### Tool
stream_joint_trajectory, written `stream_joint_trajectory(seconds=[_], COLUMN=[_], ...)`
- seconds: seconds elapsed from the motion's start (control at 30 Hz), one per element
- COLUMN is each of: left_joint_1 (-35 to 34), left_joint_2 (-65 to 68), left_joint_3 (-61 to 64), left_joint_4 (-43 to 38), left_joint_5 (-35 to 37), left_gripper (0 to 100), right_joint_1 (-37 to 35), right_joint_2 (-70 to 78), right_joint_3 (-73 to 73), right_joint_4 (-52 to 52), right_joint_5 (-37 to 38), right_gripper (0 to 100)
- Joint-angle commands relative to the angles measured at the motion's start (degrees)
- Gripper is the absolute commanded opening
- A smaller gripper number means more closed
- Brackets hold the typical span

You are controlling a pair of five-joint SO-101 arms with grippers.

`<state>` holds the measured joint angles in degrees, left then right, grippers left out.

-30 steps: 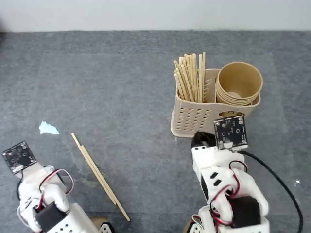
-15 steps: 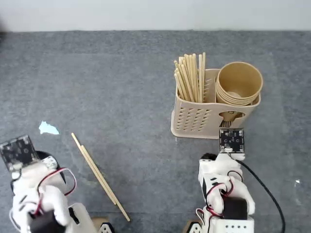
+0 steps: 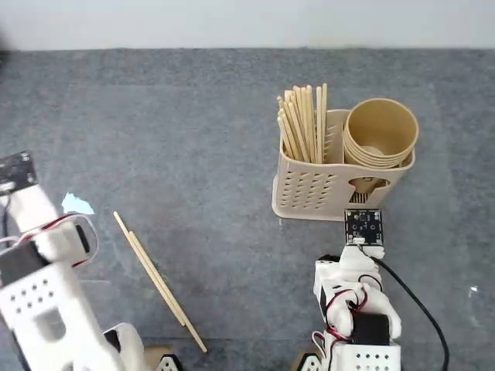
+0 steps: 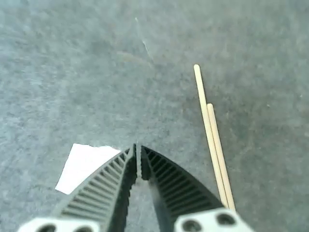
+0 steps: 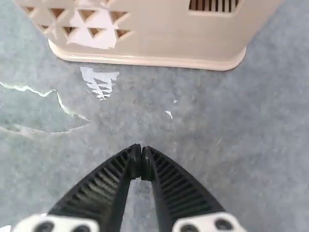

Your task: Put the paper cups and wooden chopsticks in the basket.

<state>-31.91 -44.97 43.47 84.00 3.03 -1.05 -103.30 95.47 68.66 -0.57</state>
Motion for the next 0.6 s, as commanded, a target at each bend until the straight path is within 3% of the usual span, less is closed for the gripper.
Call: stream_joint_trajectory(seconds=[0.0,0.17,0.37,0.57], left_joint_1=[3.25,7.91,12.48,16.09], left_joint_2=[5.1,10.73,18.81,25.93], left_joint_3=[-1.8,2.24,2.95,2.95], left_joint_4=[-2.99,-11.69,-14.68,-20.75], left_joint_5=[-0.35,0.26,5.71,10.99], left_gripper=[1,3,17,16], right_joint_1=[0.57,0.57,0.66,0.66], right_joint_2=[-0.57,-0.57,-0.57,-0.57], right_joint_3=[0.97,0.97,0.97,0.97], right_joint_4=[0.31,0.31,0.31,0.31], right_joint_5=[-0.35,-0.35,-0.35,-0.35], right_gripper=[0.9,0.9,0.9,0.9])
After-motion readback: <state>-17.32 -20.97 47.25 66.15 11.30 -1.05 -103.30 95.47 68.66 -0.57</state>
